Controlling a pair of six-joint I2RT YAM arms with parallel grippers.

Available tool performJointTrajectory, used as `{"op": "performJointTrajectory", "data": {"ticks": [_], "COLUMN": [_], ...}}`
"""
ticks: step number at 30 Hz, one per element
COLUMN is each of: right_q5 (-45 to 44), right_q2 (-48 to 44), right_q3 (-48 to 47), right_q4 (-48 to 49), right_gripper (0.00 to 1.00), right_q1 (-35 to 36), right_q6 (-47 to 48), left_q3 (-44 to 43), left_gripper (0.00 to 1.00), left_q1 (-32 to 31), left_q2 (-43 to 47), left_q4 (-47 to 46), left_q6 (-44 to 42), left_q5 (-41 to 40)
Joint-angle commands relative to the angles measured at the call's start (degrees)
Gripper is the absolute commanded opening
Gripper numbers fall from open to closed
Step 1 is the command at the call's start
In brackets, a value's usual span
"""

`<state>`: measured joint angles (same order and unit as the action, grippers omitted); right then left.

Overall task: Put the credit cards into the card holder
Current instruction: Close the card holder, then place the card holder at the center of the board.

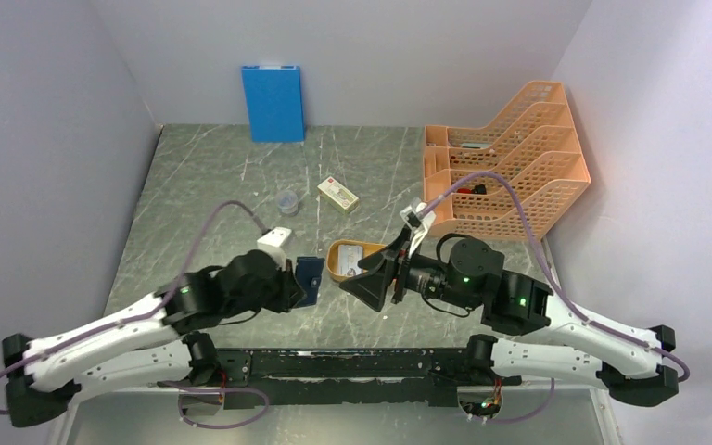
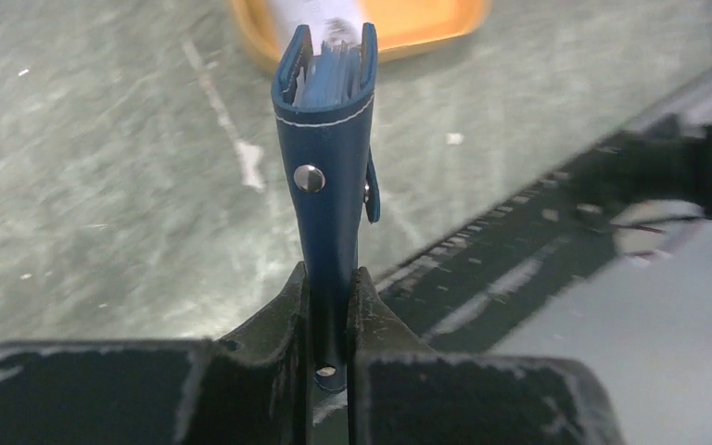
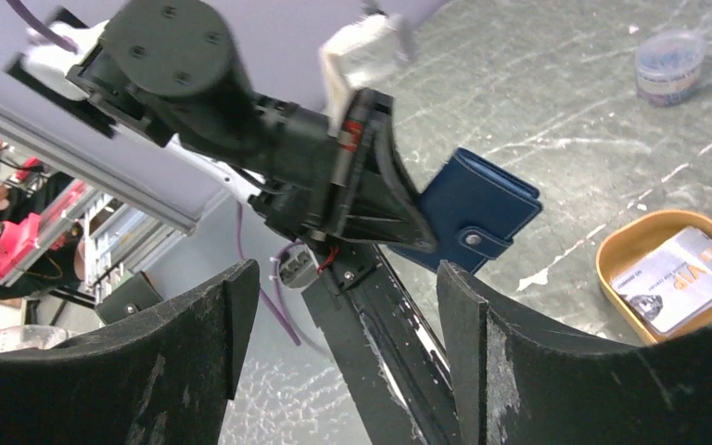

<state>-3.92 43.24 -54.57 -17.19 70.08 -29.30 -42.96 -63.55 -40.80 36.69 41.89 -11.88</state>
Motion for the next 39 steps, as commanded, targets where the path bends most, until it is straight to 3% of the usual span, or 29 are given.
{"op": "performJointTrajectory", "data": {"ticks": [1, 6, 13, 17, 22, 26, 31, 35, 39], "right_q5": [-1.48, -2.18, -4.17, -4.0, -3.45, -3.51, -3.26, -3.83, -4.02], "right_q2": [0.72, -1.48, -4.77, -3.37, -2.02, -2.01, -3.04, -3.98, -5.09], "right_q3": [0.78, 2.87, 7.19, 7.08, 6.67, 6.9, 7.41, 7.11, 7.08], "right_q4": [-1.12, -1.55, -1.12, -2.27, -1.73, -0.8, -0.01, -0.85, -1.85], "right_gripper": [0.72, 0.71, 0.71, 0.71, 0.71, 0.71, 0.71, 0.7, 0.7], "right_q1": [-0.01, 0.0, -0.06, 0.0, -0.04, -0.07, -0.04, -0.06, -0.03], "right_q6": [-0.28, -1.37, -2.71, -1.85, -0.61, -0.46, -1.02, -1.29, -1.75], "left_q3": [-0.11, 1.92, -1.37, -1.56, -3.51, -3.69, -10.97, -10.7, -12.65], "left_gripper": [0.05, 0.05, 0.05, 0.05, 0.05, 0.05, 0.05, 0.05, 0.05], "left_q1": [7.34, 32.02, 47.53, 58.46, 62.95, 66.12, 67.4, 69.4, 70.13], "left_q2": [-10.76, -20.05, -28.96, -32.92, -38.68, -39.85, -44.59, -48.35, -53.65], "left_q4": [-2.15, -6.93, -7.09, -10.86, -14.62, -22.11, -26.77, -32.66, -28.53], "left_q6": [-1.61, -8.21, -14.2, -16.25, -15.18, -7.69, -4.33, -0.76, -3.88], "left_q5": [-4.33, 12.96, 16.42, 26.75, 36.82, 42.17, 40.61, 40.31, 37.83]}}
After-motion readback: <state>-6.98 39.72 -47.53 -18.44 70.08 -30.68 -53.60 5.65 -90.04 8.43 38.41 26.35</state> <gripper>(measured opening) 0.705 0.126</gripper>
